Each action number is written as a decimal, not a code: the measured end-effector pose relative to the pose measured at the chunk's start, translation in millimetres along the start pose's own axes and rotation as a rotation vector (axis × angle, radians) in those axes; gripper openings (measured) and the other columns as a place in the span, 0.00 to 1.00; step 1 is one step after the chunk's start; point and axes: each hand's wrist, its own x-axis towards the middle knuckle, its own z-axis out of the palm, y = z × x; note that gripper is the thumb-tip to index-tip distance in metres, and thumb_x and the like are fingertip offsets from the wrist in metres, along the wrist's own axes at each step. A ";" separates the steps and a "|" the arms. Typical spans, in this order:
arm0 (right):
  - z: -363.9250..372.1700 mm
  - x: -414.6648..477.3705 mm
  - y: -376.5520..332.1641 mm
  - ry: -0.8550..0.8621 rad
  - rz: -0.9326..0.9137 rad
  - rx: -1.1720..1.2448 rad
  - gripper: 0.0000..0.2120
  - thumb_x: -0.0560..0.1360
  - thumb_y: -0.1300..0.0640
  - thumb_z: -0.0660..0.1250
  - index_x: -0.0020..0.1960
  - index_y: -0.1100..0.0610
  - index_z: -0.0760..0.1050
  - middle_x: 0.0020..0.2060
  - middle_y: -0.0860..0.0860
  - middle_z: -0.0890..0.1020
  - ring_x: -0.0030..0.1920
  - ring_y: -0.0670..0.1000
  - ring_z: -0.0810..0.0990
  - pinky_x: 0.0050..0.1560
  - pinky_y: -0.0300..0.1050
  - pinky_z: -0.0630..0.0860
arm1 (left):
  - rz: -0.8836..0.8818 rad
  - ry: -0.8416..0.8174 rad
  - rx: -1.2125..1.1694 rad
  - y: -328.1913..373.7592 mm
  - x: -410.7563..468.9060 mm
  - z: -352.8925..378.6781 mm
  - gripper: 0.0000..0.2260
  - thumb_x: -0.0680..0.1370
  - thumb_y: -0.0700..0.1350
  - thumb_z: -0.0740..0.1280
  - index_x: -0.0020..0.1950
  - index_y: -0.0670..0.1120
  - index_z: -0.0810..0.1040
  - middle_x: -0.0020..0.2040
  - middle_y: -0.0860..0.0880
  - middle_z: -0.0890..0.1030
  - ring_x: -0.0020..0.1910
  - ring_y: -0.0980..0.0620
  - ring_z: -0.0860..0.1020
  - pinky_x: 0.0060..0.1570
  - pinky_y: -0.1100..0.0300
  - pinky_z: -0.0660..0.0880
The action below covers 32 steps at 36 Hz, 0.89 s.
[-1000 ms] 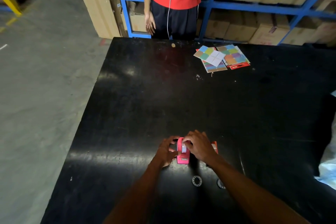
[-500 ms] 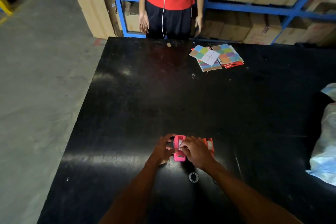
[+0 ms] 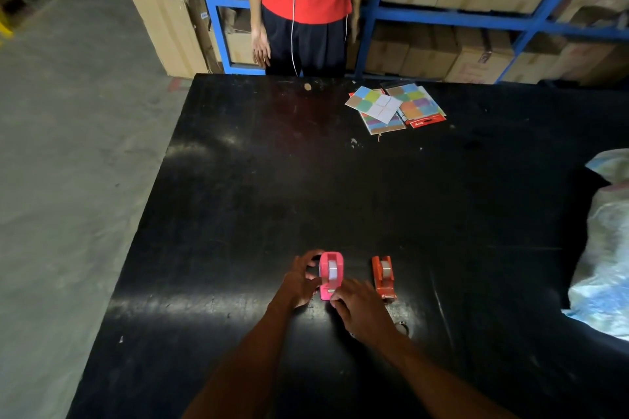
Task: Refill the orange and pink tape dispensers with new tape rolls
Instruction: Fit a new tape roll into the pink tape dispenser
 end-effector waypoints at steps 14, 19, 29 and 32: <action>25.0 0.1 3.1 0.077 0.063 -0.063 0.11 0.77 0.50 0.57 0.49 0.49 0.78 0.51 0.46 0.79 0.53 0.49 0.75 0.56 0.47 0.71 | -0.013 0.000 -0.078 5.6 -3.0 0.1 0.28 0.71 0.29 0.71 0.60 0.56 0.70 0.59 0.43 0.71 0.49 0.47 0.78 0.33 0.66 0.78; 29.8 6.7 2.1 0.072 0.103 -0.102 0.10 0.77 0.51 0.57 0.48 0.50 0.78 0.49 0.46 0.79 0.52 0.49 0.76 0.55 0.46 0.72 | -0.044 -0.022 -0.122 3.1 -1.5 0.6 0.28 0.71 0.27 0.70 0.68 0.43 0.69 0.59 0.42 0.71 0.47 0.52 0.77 0.30 0.69 0.77; 29.3 8.8 -1.4 0.066 0.112 -0.168 0.09 0.77 0.52 0.60 0.48 0.50 0.79 0.49 0.47 0.80 0.51 0.50 0.76 0.55 0.48 0.72 | -0.040 0.003 -0.064 0.8 -0.1 2.0 0.29 0.71 0.28 0.71 0.66 0.50 0.69 0.64 0.37 0.70 0.53 0.43 0.77 0.31 0.69 0.77; 29.4 8.0 -1.9 0.068 0.118 -0.187 0.09 0.77 0.52 0.61 0.47 0.51 0.80 0.49 0.48 0.80 0.51 0.51 0.77 0.54 0.48 0.72 | -0.043 0.001 -0.036 1.3 -0.1 2.6 0.28 0.72 0.28 0.71 0.65 0.51 0.69 0.64 0.38 0.70 0.52 0.45 0.77 0.33 0.66 0.79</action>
